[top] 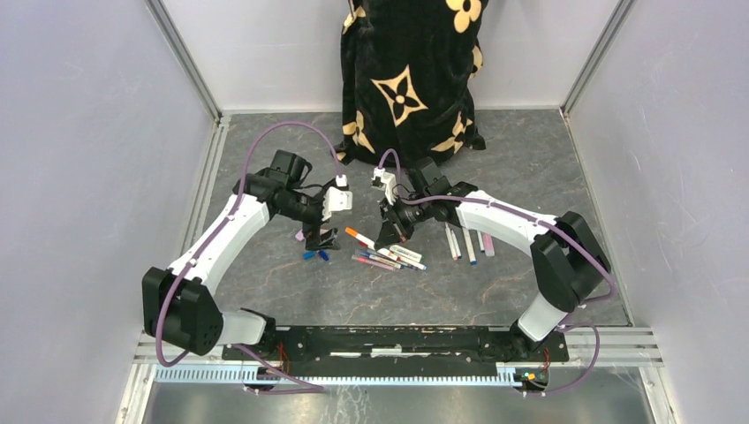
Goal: Open the pen caps
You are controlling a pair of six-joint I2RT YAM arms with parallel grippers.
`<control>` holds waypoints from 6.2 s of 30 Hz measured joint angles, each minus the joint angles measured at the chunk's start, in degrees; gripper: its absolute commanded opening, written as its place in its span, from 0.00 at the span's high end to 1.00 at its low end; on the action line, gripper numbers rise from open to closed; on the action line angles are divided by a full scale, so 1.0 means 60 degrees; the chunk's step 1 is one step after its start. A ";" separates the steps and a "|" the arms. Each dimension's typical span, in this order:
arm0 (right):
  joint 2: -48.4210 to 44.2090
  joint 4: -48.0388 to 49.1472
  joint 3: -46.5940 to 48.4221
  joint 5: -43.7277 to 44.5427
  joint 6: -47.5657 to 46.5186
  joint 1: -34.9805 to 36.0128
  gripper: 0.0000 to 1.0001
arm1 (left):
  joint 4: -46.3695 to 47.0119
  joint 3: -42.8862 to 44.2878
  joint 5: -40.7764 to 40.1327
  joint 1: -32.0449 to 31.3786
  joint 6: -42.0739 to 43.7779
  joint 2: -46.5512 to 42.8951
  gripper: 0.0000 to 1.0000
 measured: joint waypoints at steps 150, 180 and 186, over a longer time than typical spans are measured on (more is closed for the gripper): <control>-0.2299 0.0284 -0.3089 0.7992 0.1461 -0.3493 0.92 | 0.2612 -0.0911 -0.2805 0.0109 0.0168 0.2965 0.58; -0.2171 0.0984 -0.2721 0.7785 0.0714 -0.1464 0.55 | 0.1694 0.2878 -0.4907 0.0466 -0.4331 0.0805 0.00; -0.0943 0.1555 -0.2149 0.6972 0.0033 0.0412 0.57 | 0.1475 0.2630 -0.4914 0.0466 -0.4386 0.0834 0.00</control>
